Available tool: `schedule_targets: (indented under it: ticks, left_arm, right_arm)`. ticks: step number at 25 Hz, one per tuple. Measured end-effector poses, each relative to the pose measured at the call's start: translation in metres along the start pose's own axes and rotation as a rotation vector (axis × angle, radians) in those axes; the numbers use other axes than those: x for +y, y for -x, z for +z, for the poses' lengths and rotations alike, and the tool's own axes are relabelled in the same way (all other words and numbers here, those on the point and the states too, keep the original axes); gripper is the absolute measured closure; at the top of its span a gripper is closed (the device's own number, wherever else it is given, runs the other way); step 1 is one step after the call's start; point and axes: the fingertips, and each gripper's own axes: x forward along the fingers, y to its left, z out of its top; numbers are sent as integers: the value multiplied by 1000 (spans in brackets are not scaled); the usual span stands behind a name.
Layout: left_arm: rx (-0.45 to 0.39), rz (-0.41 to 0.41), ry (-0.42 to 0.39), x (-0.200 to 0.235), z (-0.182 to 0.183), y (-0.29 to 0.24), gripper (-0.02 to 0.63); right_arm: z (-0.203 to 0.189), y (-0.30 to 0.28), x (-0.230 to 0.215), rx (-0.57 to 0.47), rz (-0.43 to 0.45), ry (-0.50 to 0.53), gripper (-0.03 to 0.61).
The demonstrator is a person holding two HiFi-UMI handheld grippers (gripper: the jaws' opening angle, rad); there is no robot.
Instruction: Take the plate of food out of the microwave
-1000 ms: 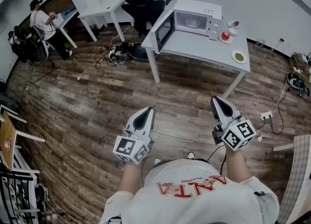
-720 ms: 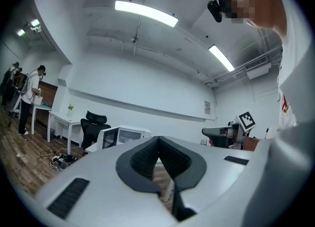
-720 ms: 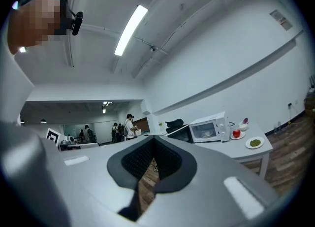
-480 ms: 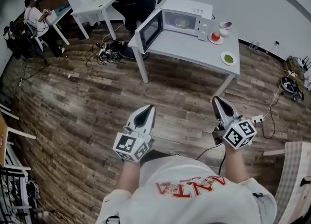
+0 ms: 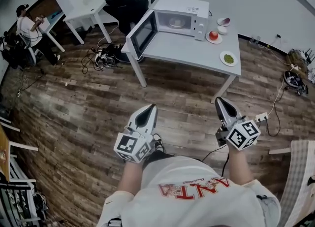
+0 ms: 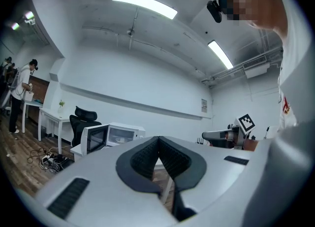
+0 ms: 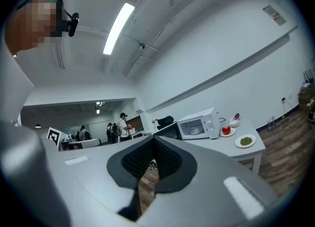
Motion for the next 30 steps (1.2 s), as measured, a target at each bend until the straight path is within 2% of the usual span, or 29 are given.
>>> schedule_targets:
  ticks: [4,10,16,20,26,30]
  left_arm:
    - [18,-39,4,25,-1,-33,606]
    - [35,-75,13,85,13,-81,606]
    - [70,-104,22,153,17,-113,606]
    - [75,-130,57,192,17,-130,606]
    - [73,-159,64,230,23,-155,606]
    - [62,-174,70,242,22,-171,606]
  right_arm:
    - [-1,-27,-22,9,-52,-18,580]
    - [7,-99,-29,28,-70,24,580]
    - [1,-169,-33,55,-118,-4,580]
    - [-9,-210,-34,76,-149,-40,580]
    - [-19,-256,-34,109,-152,-51,580]
    - [-10,-274,-43,100,-166,-46,580]
